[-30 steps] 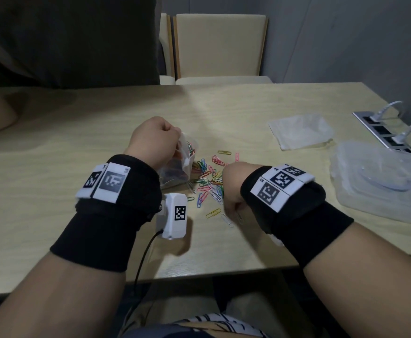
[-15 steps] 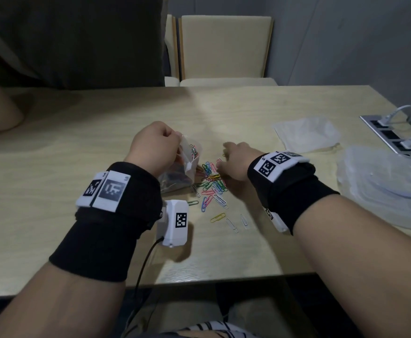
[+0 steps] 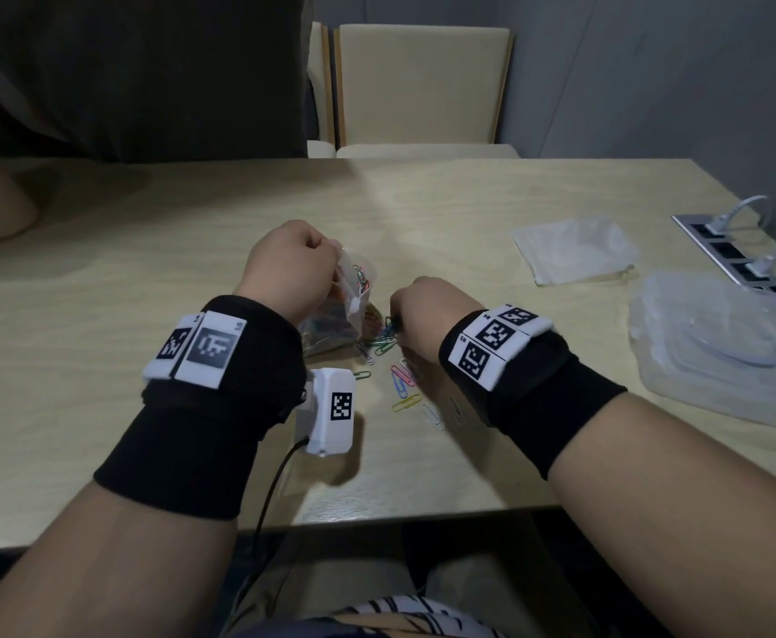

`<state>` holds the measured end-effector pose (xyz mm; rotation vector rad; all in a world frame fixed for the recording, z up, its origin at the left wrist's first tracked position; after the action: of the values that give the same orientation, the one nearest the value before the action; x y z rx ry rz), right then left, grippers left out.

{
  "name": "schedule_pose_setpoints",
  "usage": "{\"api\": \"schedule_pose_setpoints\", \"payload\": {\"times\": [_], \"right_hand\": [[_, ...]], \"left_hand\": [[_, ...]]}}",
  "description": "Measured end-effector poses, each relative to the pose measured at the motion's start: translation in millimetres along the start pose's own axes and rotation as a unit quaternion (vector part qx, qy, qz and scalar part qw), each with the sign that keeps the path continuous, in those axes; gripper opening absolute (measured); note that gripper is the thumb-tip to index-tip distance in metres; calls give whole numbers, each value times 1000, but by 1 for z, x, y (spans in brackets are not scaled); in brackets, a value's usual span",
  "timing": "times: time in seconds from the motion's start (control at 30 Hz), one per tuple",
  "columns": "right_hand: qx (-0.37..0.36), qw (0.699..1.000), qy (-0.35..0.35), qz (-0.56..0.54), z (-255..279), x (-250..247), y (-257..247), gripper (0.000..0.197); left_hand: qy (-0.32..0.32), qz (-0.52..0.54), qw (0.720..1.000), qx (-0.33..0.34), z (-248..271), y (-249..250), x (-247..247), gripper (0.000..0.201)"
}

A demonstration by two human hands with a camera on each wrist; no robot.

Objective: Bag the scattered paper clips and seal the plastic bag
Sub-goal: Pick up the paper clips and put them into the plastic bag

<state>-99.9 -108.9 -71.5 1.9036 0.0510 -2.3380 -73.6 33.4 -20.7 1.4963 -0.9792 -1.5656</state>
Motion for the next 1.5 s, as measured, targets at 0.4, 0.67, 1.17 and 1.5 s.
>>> {"api": "schedule_pose_setpoints", "payload": {"times": [0.4, 0.67, 1.17, 1.5], "right_hand": [[33, 999, -2, 29, -1, -9, 3, 25], [86, 993, 31, -79, -2, -15, 24, 17], [100, 649, 45, -753, 8, -46, 15, 7], [52, 859, 10, -510, -5, -65, -8, 21]], "left_hand": [[1, 9, 1000, -1, 2, -2, 0, 21], [-4, -11, 1000, 0, -1, 0, -1, 23], [-17, -12, 1000, 6, 0, 3, 3, 24], [-5, -18, 1000, 12, -2, 0, -4, 20]]}}
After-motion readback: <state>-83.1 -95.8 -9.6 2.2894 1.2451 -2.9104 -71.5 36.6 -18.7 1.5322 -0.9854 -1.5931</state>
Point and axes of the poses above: each hand's wrist, its own z-axis away from the middle knuckle, its own x-axis out of the palm, y = z × x, the point moved 7 cm from there along -z, towards the middle knuckle, and after that the axes turned 2 degrees about z, right-handed, at the moved point
